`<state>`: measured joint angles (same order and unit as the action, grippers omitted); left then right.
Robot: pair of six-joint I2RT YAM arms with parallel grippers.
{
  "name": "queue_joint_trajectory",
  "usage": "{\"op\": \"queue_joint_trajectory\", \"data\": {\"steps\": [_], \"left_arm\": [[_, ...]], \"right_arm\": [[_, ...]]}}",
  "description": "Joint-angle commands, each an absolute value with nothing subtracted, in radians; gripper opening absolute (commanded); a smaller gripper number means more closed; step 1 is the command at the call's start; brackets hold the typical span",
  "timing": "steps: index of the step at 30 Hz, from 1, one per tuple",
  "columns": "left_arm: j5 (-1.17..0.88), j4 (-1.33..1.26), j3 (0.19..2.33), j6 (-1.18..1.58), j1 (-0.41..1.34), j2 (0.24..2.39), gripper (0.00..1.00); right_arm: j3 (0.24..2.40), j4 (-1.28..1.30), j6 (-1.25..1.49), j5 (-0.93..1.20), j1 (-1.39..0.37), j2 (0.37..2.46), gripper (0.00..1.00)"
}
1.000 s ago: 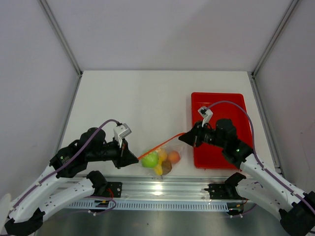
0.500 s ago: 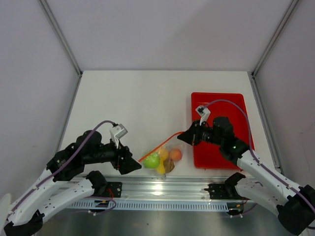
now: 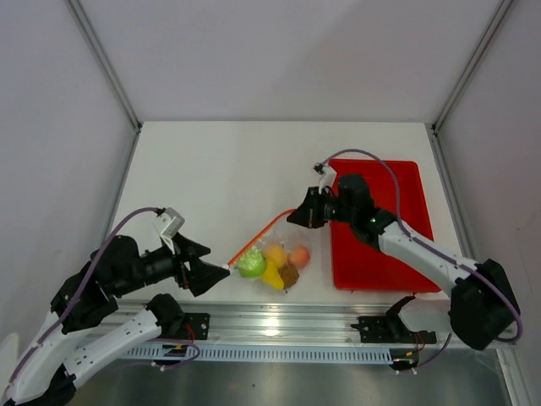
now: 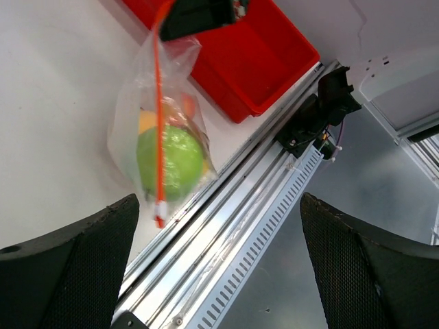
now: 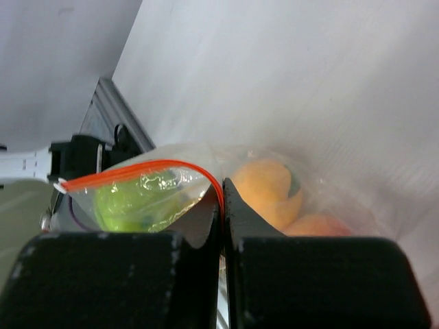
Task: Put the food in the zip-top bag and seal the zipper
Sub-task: Zip the zipper food storage bag at the center of the board, then place the zipper food storage bag at the center of the board.
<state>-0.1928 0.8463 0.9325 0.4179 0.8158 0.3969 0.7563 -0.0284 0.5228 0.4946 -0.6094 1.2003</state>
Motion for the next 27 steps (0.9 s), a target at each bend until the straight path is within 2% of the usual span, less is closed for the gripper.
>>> {"op": "queue_joint_trajectory", "data": {"steps": [1, 9, 17, 24, 27], "left_arm": [[-0.189, 0.827, 0.946, 0.428, 0.811, 0.388, 1.00], [-0.219, 0.815, 0.902, 0.449, 0.811, 0.379, 1.00], [-0.225, 0.815, 0.877, 0.453, 0.811, 0.379, 1.00], [-0.239, 0.804, 0.848, 0.466, 0.811, 0.371, 0.99], [-0.241, 0.796, 0.842, 0.474, 0.811, 0.371, 0.99]], "right_arm": [[0.934, -0.080, 0.520, 0.437, -0.607, 1.340, 0.00], [1.239, -0.052, 0.719, 0.276, -0.577, 1.718, 0.00], [1.482, -0.083, 0.749, 0.321, -0.525, 2.070, 0.00], [1.626, 0.026, 0.632, 0.235, -0.489, 2.169, 0.00], [1.664, 0.095, 0.580, 0.181, -0.469, 2.180, 0.06]]}}
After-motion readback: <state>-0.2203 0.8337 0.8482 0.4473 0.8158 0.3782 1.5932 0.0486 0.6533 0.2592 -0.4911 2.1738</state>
